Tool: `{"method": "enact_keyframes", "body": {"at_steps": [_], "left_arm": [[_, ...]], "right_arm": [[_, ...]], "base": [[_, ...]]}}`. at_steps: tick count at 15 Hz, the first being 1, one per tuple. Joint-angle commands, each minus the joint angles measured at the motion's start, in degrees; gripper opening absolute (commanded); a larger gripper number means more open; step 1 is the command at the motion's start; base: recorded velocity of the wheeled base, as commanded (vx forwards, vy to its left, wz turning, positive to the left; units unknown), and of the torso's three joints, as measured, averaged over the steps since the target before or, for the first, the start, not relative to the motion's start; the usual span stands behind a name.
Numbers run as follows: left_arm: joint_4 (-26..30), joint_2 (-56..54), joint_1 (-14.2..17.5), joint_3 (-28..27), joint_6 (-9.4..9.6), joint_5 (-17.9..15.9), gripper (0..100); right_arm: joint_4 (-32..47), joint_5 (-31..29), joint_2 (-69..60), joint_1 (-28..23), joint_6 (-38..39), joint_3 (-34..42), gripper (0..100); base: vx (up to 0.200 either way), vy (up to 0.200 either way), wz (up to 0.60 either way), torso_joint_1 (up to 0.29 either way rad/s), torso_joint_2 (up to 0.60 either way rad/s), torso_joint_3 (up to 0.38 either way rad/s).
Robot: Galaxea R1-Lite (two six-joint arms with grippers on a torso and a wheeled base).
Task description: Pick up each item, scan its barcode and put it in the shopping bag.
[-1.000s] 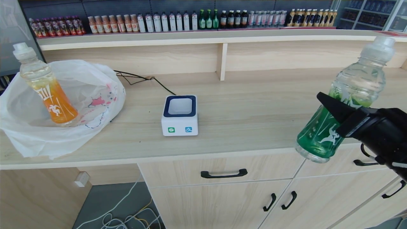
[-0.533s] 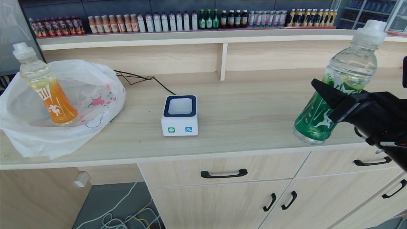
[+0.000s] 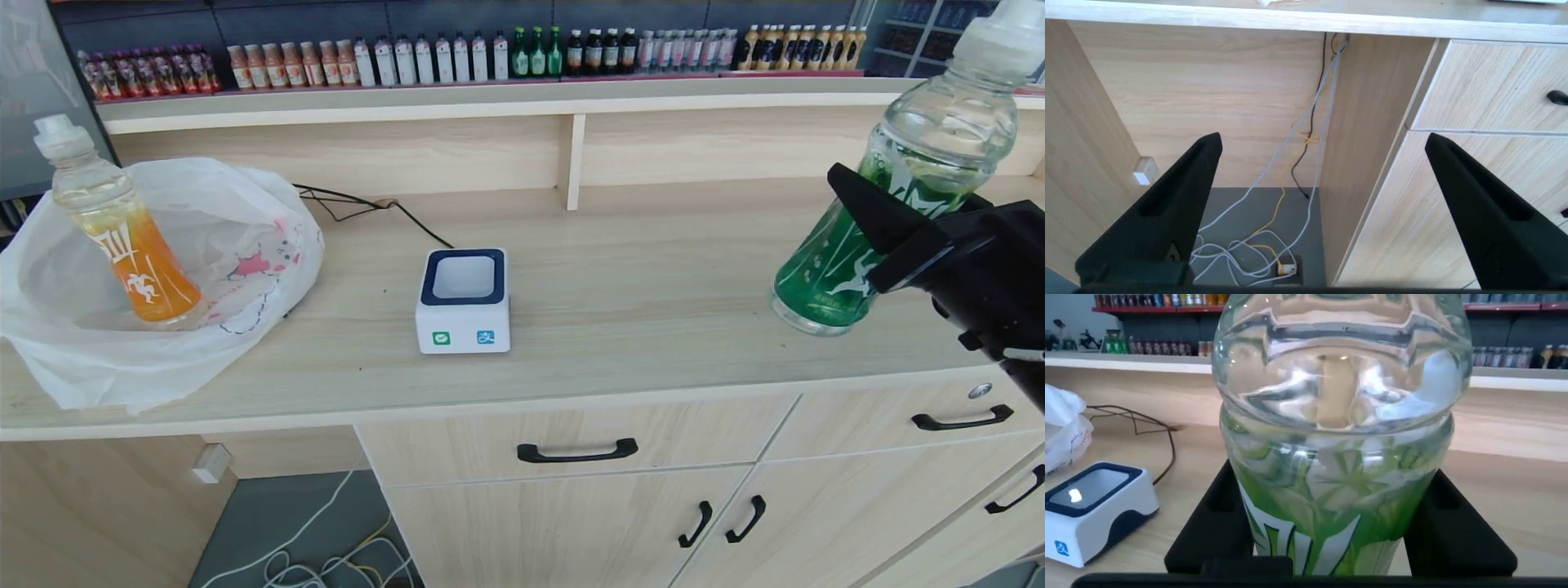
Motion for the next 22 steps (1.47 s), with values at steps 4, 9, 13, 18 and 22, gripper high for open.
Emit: {"method": "enact_keyframes", "body": {"at_steps": [4, 9, 13, 18, 22], "left_arm": [[0.0, 0.0, 0.0, 0.0, -0.01, 0.0, 100], [0.0, 0.0, -0.1, 0.0, -0.01, 0.0, 100], [0.0, 0.0, 0.0, 0.0, -0.10, 0.0, 100], [0.0, 0.0, -0.1, 0.0, -0.01, 0.0, 100], [0.0, 0.0, -0.1, 0.0, 0.08, 0.0, 100]], "right_arm": [[-0.5, 0.2, 0.7, 0.1, 0.3, 0.1, 0], [-1.7, 1.2, 1.9, 0.2, 0.4, -0.2, 0], [-2.5, 1.2, 2.4, 0.2, 1.2, -0.4, 0], [-3.0, 1.1, 2.2, 0.2, 2.4, 0.4, 0], [-3.0, 1.0, 1.7, 0.6, 2.4, 0.4, 0]], "base": [[0.000, 0.200, 0.00, 0.013, 0.01, -0.001], [0.000, 0.200, 0.00, 0.002, 0.00, 0.000], [0.000, 0.200, 0.00, 0.005, 0.00, 0.002], [0.000, 0.120, 0.00, 0.001, 0.00, 0.002], [0.000, 0.000, 0.00, 0.000, 0.00, 0.000]]}}
